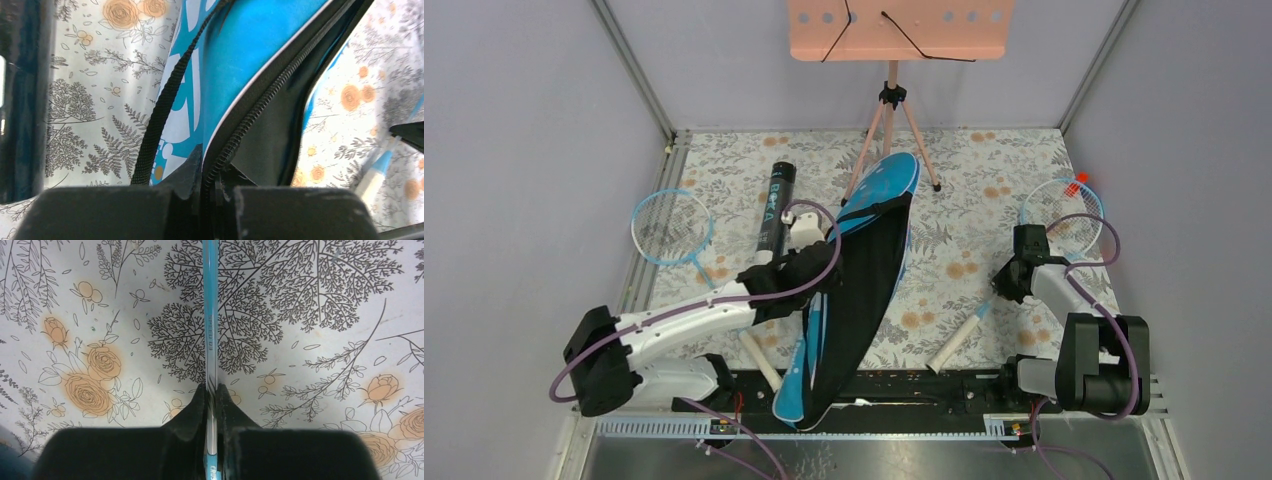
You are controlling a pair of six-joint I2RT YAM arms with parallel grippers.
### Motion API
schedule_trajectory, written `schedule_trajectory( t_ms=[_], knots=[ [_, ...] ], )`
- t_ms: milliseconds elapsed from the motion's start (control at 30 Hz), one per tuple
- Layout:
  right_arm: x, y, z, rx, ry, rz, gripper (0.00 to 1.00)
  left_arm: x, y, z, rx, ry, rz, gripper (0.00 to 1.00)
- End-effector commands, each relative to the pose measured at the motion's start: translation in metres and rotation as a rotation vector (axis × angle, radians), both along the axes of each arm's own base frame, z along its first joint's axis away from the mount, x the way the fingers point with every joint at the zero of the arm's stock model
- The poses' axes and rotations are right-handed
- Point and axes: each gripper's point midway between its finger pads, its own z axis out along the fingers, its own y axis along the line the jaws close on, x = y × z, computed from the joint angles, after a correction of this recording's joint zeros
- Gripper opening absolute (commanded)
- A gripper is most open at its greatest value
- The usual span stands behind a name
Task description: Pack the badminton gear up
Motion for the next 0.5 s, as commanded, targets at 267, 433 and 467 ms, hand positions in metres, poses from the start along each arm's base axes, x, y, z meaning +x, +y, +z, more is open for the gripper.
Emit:
schedule_trajectory(
  t_ms=[267,433,467],
  knots=[
    [-0.007,0.002,0.053,-0.070,-0.102,0.179,0.00,0.022,-0.035,0.033,-0.008,-0.034,-0.050,0.00],
    [-0.002,0.012,0.080,-0.067,-0.199,0.230,0.00,-0.004,0.002,0.053,-0.051,-0.079,-0.049,0.00],
    [-0.002,0.012,0.084,-0.077,-0.207,0.237,0.00,-0.009,0.012,0.062,-0.077,-0.102,-0.043,0.00]
  ],
)
